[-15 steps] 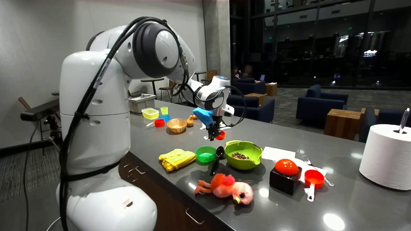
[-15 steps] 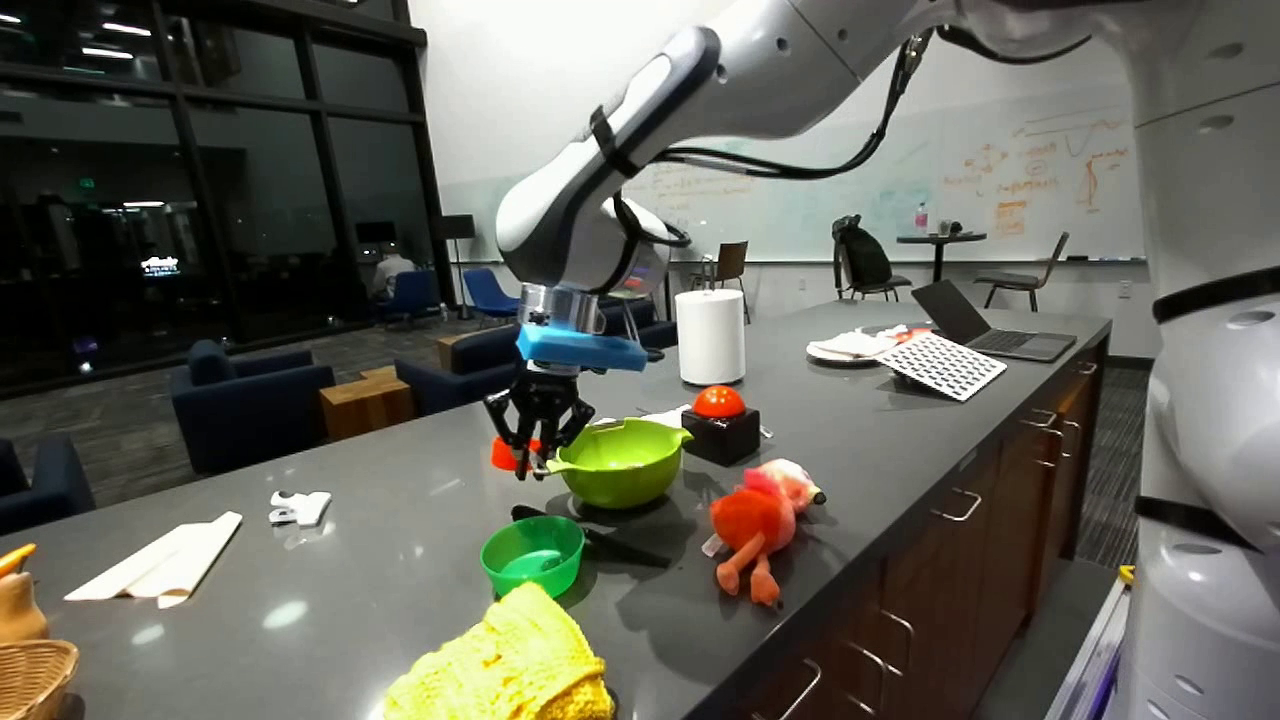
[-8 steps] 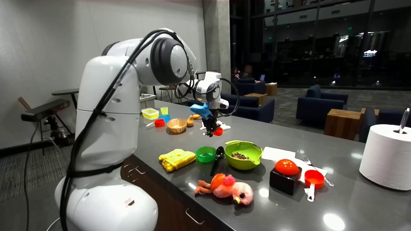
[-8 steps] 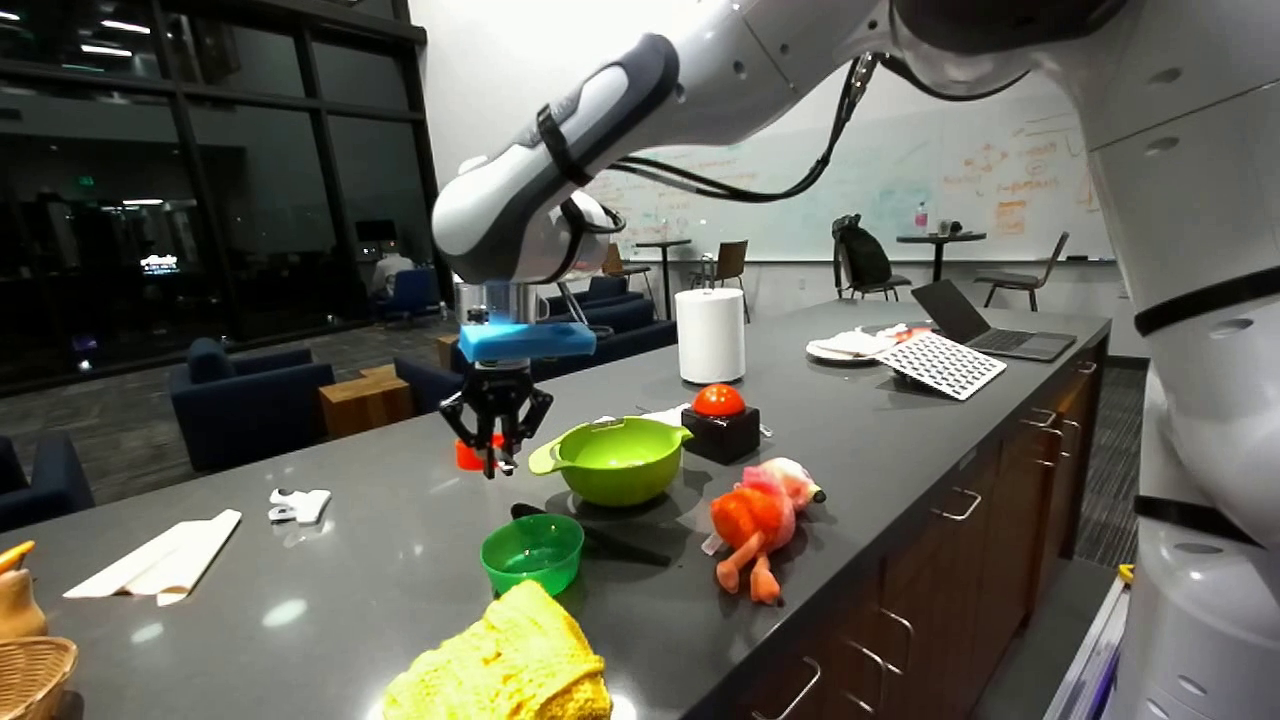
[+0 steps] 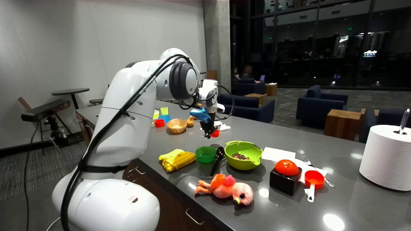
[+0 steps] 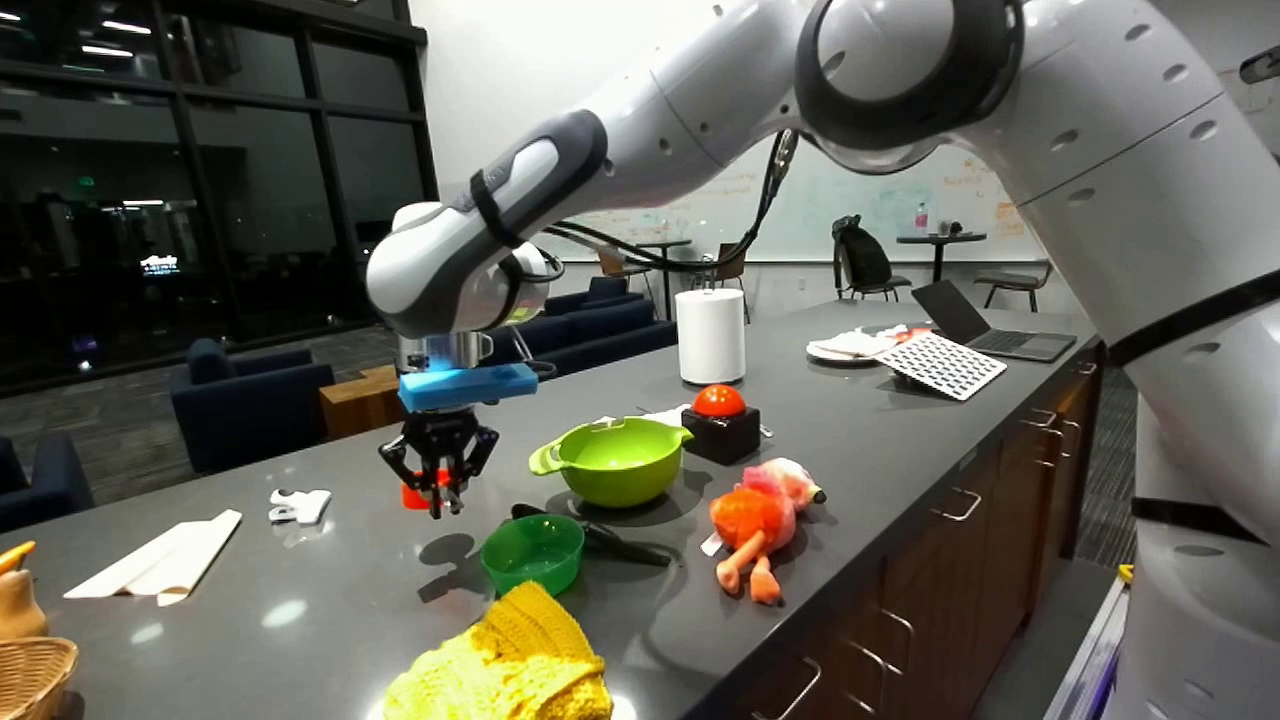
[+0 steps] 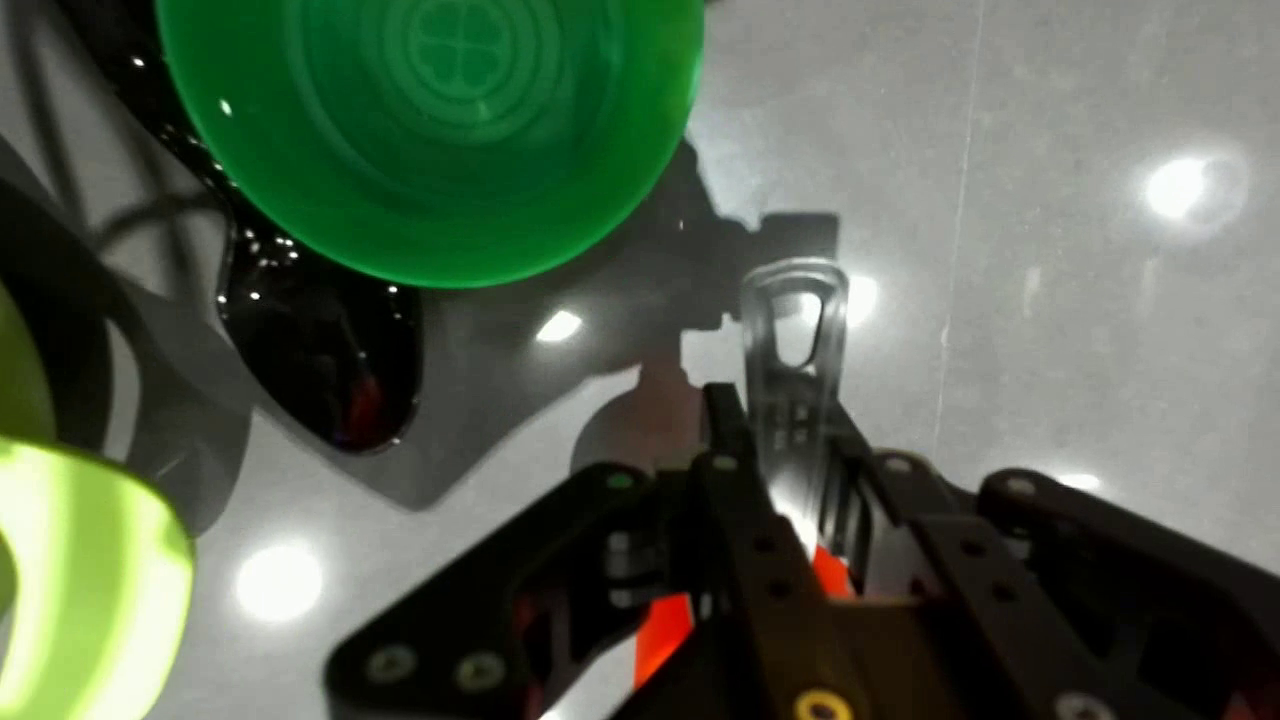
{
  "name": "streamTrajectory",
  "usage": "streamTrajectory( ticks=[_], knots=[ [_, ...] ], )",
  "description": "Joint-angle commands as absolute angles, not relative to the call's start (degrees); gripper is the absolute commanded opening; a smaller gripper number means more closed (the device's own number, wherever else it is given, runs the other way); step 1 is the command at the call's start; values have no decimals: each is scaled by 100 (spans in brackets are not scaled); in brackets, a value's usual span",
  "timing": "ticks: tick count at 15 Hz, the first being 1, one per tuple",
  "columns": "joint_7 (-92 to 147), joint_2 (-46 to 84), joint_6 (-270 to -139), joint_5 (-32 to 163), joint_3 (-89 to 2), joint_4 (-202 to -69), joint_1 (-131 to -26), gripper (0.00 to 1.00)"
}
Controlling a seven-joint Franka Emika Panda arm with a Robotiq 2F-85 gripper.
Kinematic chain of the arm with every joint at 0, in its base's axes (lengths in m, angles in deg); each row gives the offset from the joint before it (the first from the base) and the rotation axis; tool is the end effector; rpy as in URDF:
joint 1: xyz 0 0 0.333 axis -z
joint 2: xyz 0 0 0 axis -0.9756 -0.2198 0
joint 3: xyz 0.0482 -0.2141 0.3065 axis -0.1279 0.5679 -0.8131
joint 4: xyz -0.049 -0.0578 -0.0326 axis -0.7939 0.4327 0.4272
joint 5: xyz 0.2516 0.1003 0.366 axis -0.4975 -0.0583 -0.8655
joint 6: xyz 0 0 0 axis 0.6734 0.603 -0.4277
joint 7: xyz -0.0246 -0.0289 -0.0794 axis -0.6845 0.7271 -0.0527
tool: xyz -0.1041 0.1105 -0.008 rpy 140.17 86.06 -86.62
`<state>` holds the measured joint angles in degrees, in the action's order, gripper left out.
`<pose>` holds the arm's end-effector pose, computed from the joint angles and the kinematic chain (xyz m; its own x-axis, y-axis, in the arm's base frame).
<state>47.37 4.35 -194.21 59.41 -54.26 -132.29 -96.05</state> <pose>0.7151 0.3367 0.3110 0.9995 -0.0305 0.0085 -0.0291 -0.9911 -0.1303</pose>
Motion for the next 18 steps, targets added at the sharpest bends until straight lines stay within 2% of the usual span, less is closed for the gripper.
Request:
streamTrajectory(
  ticks=[1,14,15,18],
  knots=[
    [4752,-161,-19035,6088,-5359,-12382,-9734,5],
    [4441,-1761,-18399,6088,-5234,-10417,-9809,5],
    [4449,-1819,-18317,6090,-5225,-10304,-9820,42],
    [4477,-1962,-18085,6101,-5181,-9982,-9858,54]
  ],
)
